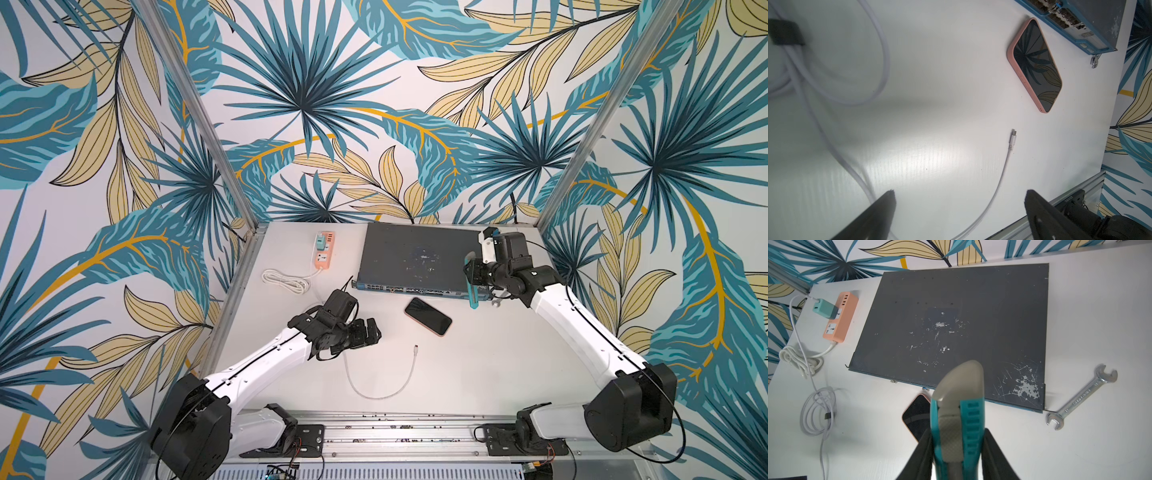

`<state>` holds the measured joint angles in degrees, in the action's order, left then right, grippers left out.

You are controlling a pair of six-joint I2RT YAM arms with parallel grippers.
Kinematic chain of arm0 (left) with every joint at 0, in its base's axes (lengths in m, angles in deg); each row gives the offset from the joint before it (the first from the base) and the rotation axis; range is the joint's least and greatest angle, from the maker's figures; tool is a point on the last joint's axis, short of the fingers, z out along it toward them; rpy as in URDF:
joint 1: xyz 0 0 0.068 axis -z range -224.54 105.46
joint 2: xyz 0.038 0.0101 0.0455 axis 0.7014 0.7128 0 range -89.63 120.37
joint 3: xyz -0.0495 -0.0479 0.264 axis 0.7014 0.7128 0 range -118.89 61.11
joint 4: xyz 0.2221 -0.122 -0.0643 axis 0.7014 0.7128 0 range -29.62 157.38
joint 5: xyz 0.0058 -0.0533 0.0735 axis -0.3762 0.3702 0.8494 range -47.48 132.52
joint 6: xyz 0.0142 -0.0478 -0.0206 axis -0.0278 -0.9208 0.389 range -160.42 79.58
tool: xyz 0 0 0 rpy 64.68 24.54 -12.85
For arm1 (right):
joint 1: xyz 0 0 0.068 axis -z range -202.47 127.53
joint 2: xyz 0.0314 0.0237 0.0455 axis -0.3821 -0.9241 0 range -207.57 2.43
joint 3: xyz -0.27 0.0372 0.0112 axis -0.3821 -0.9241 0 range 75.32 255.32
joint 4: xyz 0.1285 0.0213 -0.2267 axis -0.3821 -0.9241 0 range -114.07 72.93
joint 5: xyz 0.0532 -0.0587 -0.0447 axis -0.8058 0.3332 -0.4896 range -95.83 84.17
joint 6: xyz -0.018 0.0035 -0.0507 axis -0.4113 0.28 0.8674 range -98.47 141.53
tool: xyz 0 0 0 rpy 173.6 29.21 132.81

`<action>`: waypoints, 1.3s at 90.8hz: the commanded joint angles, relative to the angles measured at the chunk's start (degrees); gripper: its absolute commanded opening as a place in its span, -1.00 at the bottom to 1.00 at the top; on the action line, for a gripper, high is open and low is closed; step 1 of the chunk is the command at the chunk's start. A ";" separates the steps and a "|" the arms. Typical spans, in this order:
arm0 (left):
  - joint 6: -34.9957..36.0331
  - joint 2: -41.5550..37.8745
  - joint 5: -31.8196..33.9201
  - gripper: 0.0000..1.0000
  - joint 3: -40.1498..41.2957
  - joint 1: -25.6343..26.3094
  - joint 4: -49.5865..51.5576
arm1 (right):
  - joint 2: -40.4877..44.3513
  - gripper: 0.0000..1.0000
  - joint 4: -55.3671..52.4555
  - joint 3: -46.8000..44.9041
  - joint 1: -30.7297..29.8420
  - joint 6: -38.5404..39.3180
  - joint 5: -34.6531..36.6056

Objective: Plug the charging cable into the phone
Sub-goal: Place the distractor at the center of the board.

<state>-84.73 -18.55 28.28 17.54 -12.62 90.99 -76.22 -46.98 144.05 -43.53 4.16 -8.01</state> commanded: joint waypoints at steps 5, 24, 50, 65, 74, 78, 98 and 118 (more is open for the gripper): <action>1.45 2.06 -1.87 1.00 -3.00 -0.15 -2.38 | 2.88 -0.43 0.44 -4.34 5.02 -5.71 -1.19; 2.42 4.97 -3.33 1.00 -5.50 0.03 -2.44 | 6.34 -0.41 2.04 -9.84 11.50 -9.98 -2.72; 4.00 9.63 -3.93 1.00 -10.90 0.91 -1.27 | 8.83 -0.41 3.99 -15.26 19.12 -12.86 -6.97; 4.41 12.05 -4.34 1.00 -13.20 1.29 -1.32 | 9.80 -0.41 4.35 -17.13 22.87 -13.27 -8.99; 4.50 13.07 -4.58 1.00 -13.84 1.51 -1.51 | 10.37 -0.41 4.33 -18.02 24.44 -13.07 -9.34; 4.50 13.39 -4.76 1.00 -13.97 1.62 -1.67 | 10.66 -0.41 4.30 -18.42 25.07 -13.12 -9.42; 5.03 14.50 -5.28 1.00 -14.76 1.85 -1.36 | 11.88 -0.41 4.79 -21.03 27.94 -14.07 -9.99; 6.44 14.35 -5.04 1.00 -15.31 1.87 0.50 | 12.43 -0.41 6.33 -23.95 31.09 -15.04 -11.05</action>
<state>-80.08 -4.19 23.36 4.01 -10.93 90.03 -64.64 -42.30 122.13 -13.76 -9.74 -17.82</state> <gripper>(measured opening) 0.998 0.375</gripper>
